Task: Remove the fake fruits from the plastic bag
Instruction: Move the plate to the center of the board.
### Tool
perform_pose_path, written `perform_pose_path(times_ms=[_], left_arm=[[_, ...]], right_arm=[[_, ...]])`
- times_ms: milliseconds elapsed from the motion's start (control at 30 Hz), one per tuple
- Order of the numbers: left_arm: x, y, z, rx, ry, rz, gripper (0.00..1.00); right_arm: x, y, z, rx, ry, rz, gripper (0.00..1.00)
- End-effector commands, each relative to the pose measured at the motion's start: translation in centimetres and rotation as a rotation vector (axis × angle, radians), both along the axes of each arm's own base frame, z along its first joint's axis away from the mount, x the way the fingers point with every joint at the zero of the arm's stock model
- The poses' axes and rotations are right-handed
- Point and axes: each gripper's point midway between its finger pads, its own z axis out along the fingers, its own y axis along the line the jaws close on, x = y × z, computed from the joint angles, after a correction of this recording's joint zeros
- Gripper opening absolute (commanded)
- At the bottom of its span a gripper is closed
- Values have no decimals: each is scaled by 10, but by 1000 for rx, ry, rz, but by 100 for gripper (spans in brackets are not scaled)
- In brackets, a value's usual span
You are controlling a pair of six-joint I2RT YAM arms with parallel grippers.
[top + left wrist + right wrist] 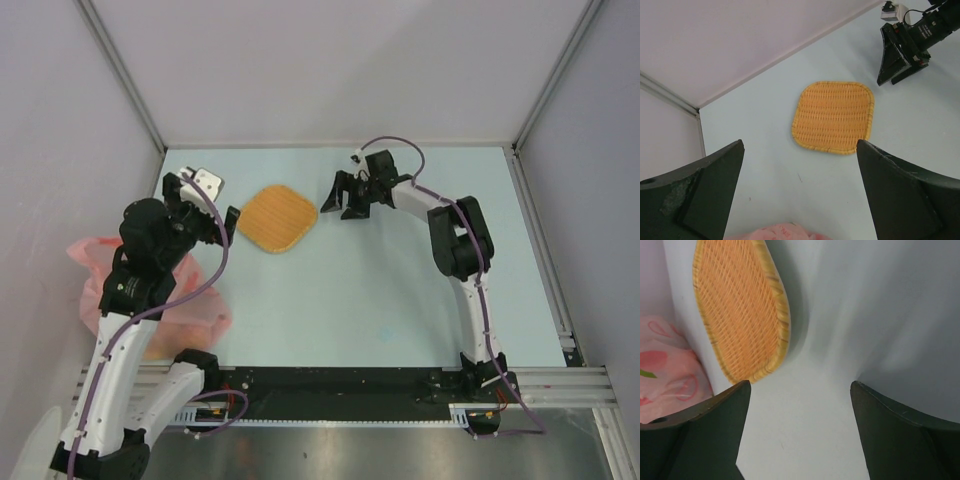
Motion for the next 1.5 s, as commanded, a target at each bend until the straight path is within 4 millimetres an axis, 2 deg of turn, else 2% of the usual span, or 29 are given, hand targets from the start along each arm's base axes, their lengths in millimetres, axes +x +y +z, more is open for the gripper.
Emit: perform_pose_path(times_ms=[0,100,267,467,500,567,600,667,700,800,833,900,933,967,1000,1067,1100,1167,1300,1400,1467], left_arm=[[-8,9,4,21,14,39,100],[-14,12,8,30,23,45,100],[-18,19,15,59,24,67,100],[-17,23,23,69,23,82,100],[-15,24,23,68,21,83,100],[-12,24,23,71,14,87,100],[-11,23,24,69,12,85,100],[-7,21,24,64,6,75,100],[-6,20,25,62,2,73,100],[-1,16,25,62,-13,53,100],[3,14,25,63,-25,46,100],[7,11,24,61,-36,34,100],[10,10,23,60,-51,31,100],[12,9,24,55,-56,28,100],[14,7,26,47,-73,20,100],[17,5,26,37,-79,17,100],[18,4,29,30,-92,14,100],[18,2,29,33,-98,4,100],[18,7,35,66,-146,14,100],[20,12,30,91,-157,38,100],[21,13,25,88,-154,45,100]], right_arm=[[7,31,14,194,88,-11,81],[5,44,-4,220,126,2,72],[11,58,-26,222,161,-8,67],[8,62,-48,196,192,-12,47],[5,62,-50,197,198,-8,39],[0,59,-52,209,204,9,30],[-6,54,-53,208,221,13,22],[-7,48,-43,243,184,45,17],[-18,43,-32,262,184,81,15],[-35,16,-28,241,181,142,10],[-53,2,-26,215,226,140,9],[-63,-26,-30,171,192,174,5],[-83,-38,-28,131,240,196,4],[-89,-51,-28,106,240,208,3],[-107,-65,-32,53,240,266,2],[-122,-80,-24,5,225,315,1],[-139,-91,-26,-48,276,340,1],[-155,-104,-25,-109,249,416,1],[-208,-127,-37,-232,333,558,0],[-251,-134,-45,-257,407,683,0],[-261,-136,-47,-264,428,700,0]])
